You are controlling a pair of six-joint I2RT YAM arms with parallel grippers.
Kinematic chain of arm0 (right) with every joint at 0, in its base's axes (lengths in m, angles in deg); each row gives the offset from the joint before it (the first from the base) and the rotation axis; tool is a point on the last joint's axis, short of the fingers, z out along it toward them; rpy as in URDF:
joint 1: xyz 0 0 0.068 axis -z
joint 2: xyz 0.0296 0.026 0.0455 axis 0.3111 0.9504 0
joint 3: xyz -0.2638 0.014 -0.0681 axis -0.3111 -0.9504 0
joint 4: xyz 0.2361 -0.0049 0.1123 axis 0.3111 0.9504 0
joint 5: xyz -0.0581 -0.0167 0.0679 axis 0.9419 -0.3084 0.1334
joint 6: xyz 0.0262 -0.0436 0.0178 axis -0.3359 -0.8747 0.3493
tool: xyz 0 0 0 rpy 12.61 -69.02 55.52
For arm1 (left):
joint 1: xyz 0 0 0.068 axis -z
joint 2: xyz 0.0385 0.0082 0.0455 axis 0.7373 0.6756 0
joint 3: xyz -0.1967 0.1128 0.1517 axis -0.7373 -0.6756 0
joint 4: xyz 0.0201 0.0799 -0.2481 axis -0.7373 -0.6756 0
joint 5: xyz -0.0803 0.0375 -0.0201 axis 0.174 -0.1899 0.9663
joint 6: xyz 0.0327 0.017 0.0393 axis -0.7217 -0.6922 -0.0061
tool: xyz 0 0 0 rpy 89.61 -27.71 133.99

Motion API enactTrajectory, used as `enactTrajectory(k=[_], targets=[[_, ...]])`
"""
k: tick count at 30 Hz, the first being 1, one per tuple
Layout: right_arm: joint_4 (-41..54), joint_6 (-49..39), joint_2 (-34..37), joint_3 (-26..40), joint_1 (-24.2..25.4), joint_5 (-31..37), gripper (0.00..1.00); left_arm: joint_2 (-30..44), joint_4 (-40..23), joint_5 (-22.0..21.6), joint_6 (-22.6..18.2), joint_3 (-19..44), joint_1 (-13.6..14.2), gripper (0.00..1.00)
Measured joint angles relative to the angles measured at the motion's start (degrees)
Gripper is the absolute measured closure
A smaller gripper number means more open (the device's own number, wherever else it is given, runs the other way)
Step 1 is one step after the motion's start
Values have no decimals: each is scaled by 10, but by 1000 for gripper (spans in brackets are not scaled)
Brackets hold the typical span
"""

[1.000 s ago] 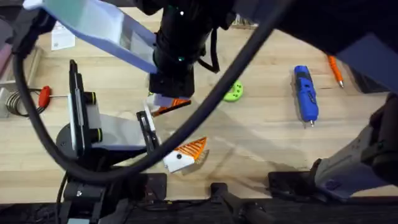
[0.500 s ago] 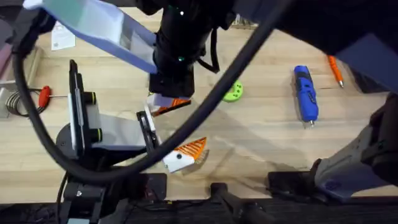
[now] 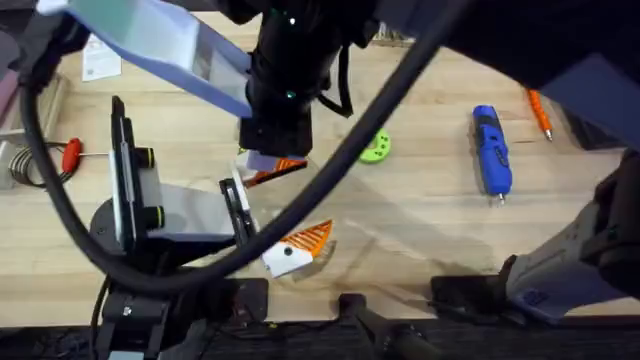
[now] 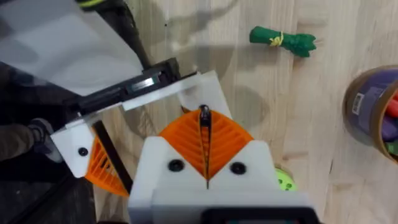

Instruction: Pick up the gripper from the table and insert it into the empty holder that is missing its gripper. Then pick up a screw, insert it into the mounting hole, and use the screwdriver to tighten it. Finally, clean up the table by picking up the vegetable and placing it into the bucket.

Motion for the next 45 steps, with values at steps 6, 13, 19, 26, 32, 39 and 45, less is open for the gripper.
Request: enactTrajectory(k=[6,13,19,26,32,39,45], targets=[[0,0,0,0,0,0,996,0,0,0,0,0,0,16],[0,0,0,0,0,0,996,0,0,0,0,0,0,15],[0,0,0,0,0,0,996,0,0,0,0,0,0,15],[0,0,-6,0,0,0,996,0,0,0,-2,0,0,15],[0,0,-24,0,0,0,996,0,0,0,-2,0,0,15],[0,0,-28,0,0,0,996,0,0,0,-2,0,0,15],[0,0,-28,0,0,0,996,0,0,0,-2,0,0,16]])
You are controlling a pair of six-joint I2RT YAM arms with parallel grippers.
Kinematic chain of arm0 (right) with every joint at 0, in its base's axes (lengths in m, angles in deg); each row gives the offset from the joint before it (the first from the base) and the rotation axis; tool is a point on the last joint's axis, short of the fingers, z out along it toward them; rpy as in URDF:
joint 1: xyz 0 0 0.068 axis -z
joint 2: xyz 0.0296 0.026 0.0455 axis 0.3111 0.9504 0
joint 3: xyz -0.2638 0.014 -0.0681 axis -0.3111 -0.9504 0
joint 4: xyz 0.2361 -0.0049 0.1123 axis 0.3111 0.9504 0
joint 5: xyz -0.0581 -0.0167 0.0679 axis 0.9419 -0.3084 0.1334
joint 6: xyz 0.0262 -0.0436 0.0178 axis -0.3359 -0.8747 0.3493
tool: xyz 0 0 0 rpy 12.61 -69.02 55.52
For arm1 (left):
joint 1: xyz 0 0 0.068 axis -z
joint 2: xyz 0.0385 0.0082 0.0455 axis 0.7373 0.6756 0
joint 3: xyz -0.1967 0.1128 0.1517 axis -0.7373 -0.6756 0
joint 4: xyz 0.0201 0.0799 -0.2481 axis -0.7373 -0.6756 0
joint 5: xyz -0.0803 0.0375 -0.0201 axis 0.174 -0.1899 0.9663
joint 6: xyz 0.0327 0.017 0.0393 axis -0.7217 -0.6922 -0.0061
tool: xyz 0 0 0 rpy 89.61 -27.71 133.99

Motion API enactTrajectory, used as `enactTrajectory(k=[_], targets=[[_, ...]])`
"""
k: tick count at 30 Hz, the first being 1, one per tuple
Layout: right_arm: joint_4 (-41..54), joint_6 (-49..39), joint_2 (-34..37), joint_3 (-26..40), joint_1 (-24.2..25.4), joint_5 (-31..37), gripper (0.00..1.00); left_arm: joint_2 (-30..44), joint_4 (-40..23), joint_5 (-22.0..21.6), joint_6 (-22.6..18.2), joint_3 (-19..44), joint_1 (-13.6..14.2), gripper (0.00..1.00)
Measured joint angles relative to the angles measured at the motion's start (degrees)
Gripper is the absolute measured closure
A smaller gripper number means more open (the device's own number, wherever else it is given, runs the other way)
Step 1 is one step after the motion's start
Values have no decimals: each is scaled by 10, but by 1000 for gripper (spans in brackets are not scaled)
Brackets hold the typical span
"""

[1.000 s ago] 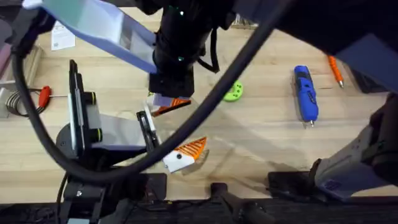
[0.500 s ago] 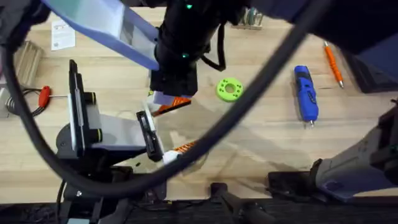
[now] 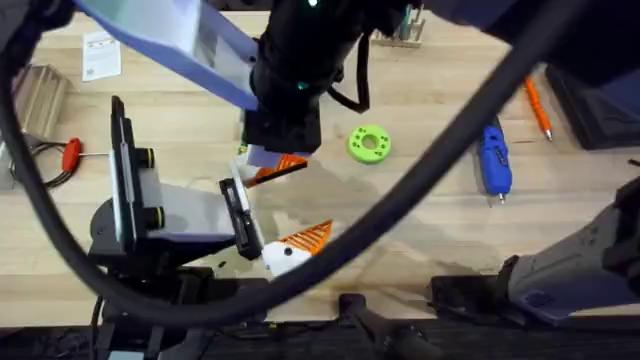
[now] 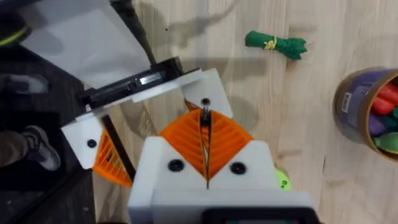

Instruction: Pick up the gripper from the table and insert it into the empty holder that is missing its gripper. Then pick up a screw, insert it into the mounting hole, and use the screwdriver to tighten it. Finally, clean up the table by picking up the vegetable and placing it into the bucket.

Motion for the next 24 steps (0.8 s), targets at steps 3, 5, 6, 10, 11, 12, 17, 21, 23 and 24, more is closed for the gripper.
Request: enactTrajectory(k=[3,5,6,10,11,12,17,21,23,24], targets=[[0,0,0,0,0,0,996,0,0,0,0,0,0,16],[0,0,0,0,0,0,996,0,0,0,0,0,0,15],[0,0,0,0,0,0,996,0,0,0,0,0,0,15],[0,0,2,0,0,0,996,0,0,0,0,0,0,16],[0,0,2,0,0,0,996,0,0,0,0,0,0,15],[0,0,3,0,0,0,996,0,0,0,0,0,0,15],[6,0,8,0,0,0,996,0,0,0,0,0,0,15],[6,0,13,0,0,0,996,0,0,0,0,0,0,15],[6,0,13,0,0,0,996,0,0,0,0,0,0,15],[6,0,13,0,0,0,996,0,0,0,0,0,0,15]])
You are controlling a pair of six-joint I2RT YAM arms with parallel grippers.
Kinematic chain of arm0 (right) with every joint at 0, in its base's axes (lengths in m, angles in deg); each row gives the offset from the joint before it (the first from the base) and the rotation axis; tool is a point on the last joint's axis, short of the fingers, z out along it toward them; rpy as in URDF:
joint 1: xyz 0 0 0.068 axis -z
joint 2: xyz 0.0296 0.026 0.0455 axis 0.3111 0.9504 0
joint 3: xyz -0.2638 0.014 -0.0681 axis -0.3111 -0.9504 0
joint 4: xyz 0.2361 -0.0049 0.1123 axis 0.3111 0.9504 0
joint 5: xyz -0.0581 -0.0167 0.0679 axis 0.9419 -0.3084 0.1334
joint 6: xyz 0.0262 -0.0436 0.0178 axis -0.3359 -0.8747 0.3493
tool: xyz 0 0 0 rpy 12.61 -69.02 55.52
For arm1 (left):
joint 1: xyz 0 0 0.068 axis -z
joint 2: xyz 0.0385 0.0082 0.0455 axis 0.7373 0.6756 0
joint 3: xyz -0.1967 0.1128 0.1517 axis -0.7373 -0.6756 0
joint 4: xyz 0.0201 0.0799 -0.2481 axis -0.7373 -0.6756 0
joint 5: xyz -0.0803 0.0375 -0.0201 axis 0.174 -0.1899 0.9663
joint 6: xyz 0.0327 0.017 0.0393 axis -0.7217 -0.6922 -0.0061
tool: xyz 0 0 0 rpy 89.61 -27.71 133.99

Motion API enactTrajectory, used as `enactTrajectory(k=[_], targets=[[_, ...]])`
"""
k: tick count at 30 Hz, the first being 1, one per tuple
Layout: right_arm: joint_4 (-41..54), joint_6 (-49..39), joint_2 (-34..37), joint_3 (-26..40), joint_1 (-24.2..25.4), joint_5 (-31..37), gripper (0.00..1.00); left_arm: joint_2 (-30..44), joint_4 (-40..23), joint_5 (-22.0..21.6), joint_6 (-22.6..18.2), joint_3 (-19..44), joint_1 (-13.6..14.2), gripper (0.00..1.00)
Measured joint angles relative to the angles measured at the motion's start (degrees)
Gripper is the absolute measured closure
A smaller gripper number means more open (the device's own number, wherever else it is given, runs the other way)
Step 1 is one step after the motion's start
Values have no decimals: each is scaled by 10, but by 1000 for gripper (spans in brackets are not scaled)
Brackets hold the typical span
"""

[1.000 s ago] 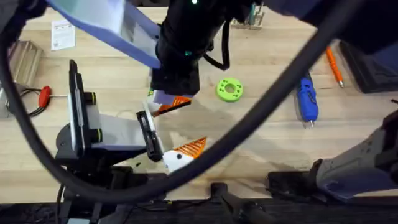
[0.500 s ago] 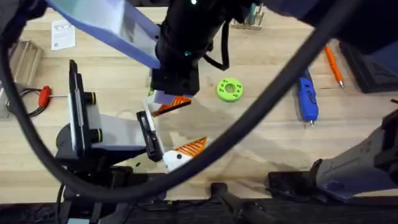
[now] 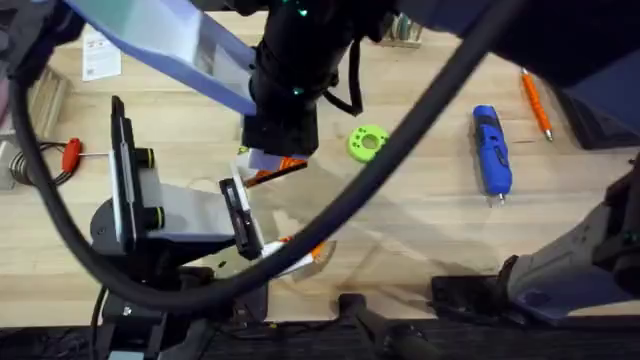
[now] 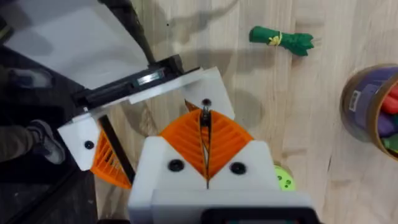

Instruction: Pick up the gripper from the table and insert it into the empty holder that is missing its gripper. Then pick up a screw, insert it into the mounting hole, and use the screwdriver to tighten it. Finally, clean up the table by picking up the vegetable and placing it into the bucket.

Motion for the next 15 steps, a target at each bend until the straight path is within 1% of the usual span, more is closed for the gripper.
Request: enactTrajectory(k=[15], targets=[[-7,0,0,0,0,0,996,0,0,2,0,0,0,16]])
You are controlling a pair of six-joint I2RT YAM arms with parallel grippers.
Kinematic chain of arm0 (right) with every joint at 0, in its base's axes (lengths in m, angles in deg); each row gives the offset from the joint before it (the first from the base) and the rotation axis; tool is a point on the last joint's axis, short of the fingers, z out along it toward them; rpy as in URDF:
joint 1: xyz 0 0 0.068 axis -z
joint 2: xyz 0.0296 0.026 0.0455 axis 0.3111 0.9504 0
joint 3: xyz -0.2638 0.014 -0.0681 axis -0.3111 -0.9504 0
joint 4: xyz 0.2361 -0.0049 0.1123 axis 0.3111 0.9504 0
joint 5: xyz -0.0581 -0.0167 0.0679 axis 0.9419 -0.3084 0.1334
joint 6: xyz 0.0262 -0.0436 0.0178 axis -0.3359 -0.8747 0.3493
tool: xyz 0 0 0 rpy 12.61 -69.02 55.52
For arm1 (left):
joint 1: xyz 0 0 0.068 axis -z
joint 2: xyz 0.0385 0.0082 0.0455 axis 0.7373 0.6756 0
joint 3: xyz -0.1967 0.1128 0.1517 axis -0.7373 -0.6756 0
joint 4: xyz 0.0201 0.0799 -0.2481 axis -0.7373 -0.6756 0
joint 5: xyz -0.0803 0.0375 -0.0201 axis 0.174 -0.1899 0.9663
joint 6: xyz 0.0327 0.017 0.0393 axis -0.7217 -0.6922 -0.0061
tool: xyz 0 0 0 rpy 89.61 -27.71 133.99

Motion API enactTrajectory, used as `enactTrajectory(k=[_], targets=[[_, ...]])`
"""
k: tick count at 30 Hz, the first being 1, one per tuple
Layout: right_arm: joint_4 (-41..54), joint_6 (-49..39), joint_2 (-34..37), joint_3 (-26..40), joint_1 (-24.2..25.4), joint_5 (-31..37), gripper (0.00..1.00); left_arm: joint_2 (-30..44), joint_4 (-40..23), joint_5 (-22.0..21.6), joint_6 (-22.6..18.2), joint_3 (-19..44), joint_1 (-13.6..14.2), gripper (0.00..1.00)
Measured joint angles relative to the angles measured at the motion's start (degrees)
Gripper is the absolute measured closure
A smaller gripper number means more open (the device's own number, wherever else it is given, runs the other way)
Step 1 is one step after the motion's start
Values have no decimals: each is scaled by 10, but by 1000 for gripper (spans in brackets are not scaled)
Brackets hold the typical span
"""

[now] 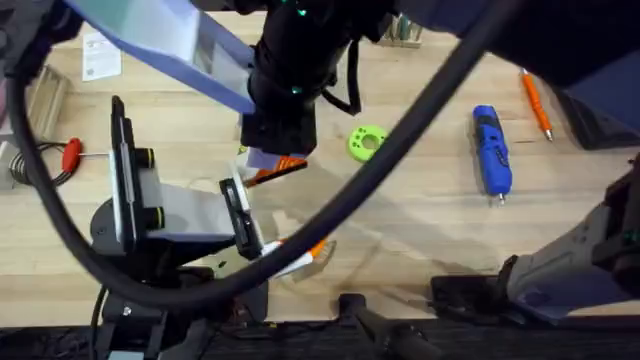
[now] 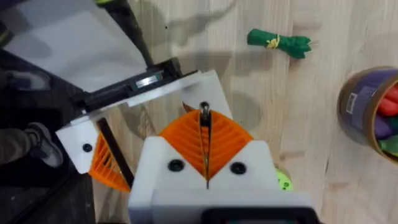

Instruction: Pick up the gripper from the table and insert it into the empty holder that is missing its gripper. Then pick up a screw, insert it into the mounting hole, and use the screwdriver to tighten it. Finally, clean up the table by picking up the vegetable and placing it into the bucket.

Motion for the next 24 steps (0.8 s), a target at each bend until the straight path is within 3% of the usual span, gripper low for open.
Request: enactTrajectory(k=[24], targets=[[2,0,1,0,0,-2,996,0,0,0,0,0,0,15]])
